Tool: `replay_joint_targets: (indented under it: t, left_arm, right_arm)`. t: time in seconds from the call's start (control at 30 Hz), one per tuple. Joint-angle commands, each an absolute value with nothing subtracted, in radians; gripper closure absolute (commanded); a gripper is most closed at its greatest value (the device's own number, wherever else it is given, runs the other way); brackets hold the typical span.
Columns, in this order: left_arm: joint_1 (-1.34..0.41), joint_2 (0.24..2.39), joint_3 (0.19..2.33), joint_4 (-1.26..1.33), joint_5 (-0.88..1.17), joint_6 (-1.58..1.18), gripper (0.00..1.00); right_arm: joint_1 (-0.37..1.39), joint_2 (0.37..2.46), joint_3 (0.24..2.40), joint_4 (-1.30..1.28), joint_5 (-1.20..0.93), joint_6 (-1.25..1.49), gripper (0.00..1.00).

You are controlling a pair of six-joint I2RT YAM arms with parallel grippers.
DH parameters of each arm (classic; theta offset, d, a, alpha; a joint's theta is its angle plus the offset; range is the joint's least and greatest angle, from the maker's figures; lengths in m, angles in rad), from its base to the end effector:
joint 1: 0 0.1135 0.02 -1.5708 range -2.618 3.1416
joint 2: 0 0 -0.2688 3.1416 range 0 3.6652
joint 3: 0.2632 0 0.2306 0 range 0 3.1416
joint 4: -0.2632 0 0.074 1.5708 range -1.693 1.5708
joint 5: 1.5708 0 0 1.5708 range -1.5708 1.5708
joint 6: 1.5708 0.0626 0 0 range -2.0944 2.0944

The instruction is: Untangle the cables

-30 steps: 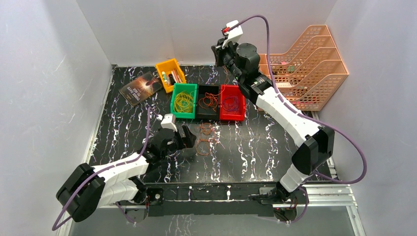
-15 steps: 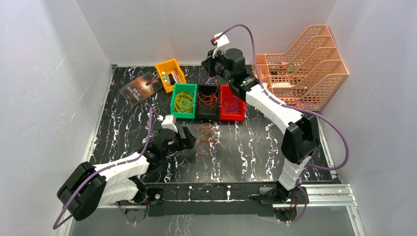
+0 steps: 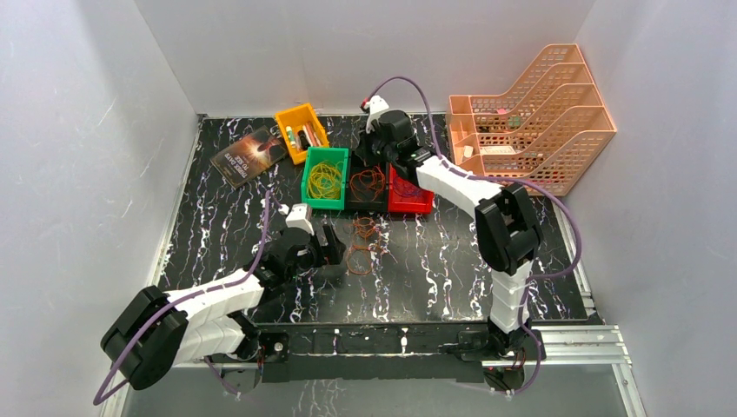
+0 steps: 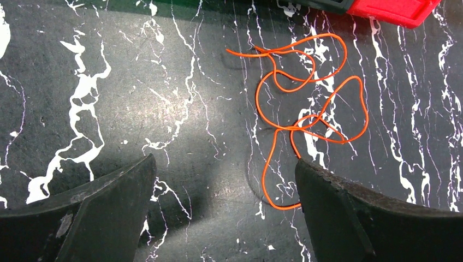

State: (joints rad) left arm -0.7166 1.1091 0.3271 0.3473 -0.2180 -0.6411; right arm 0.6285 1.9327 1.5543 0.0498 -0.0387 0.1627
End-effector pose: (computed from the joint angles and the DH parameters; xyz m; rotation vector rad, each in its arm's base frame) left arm 0.1771 -0.1363 0.1829 -0.0657 2.0539 -0.6469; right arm 0.3816 0.2803 0.2943 -0.4740 1.8818 0.5697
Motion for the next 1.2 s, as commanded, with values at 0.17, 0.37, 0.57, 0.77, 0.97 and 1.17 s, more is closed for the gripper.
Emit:
replay_joint_targets:
  t: [0.17, 0.37, 0.57, 0.77, 0.97, 1.17]
  left_arm:
    - [-0.718, 1.102, 0.359, 0.315, -0.208, -0.629, 0.02]
    - [-0.718, 1.105, 0.38, 0.275, -0.191, -0.617, 0.02]
    - [-0.717, 1.129, 0.409, 0.254, -0.19, -0.603, 0.02]
    - [-0.717, 1.176, 0.449, 0.222, -0.181, -0.593, 0.02]
    - [-0.718, 1.171, 0.449, 0.229, -0.184, -0.594, 0.02]
    - [-0.718, 1.166, 0.455, 0.219, -0.191, -0.582, 0.02]
  right_arm:
    - [0.621, 2.036, 1.599, -0.029, -0.056, 0.179, 1.0]
    - [0.623, 2.089, 1.615, -0.076, -0.066, 0.167, 0.93]
    - [0.622, 2.078, 1.641, -0.096, -0.068, 0.157, 0.75]
    - [0.623, 2.01, 1.659, -0.116, -0.06, 0.14, 0.61]
    - [0.623, 1.945, 1.657, -0.128, -0.07, 0.139, 0.55]
    - [0.623, 1.89, 1.656, -0.146, -0.046, 0.129, 0.51]
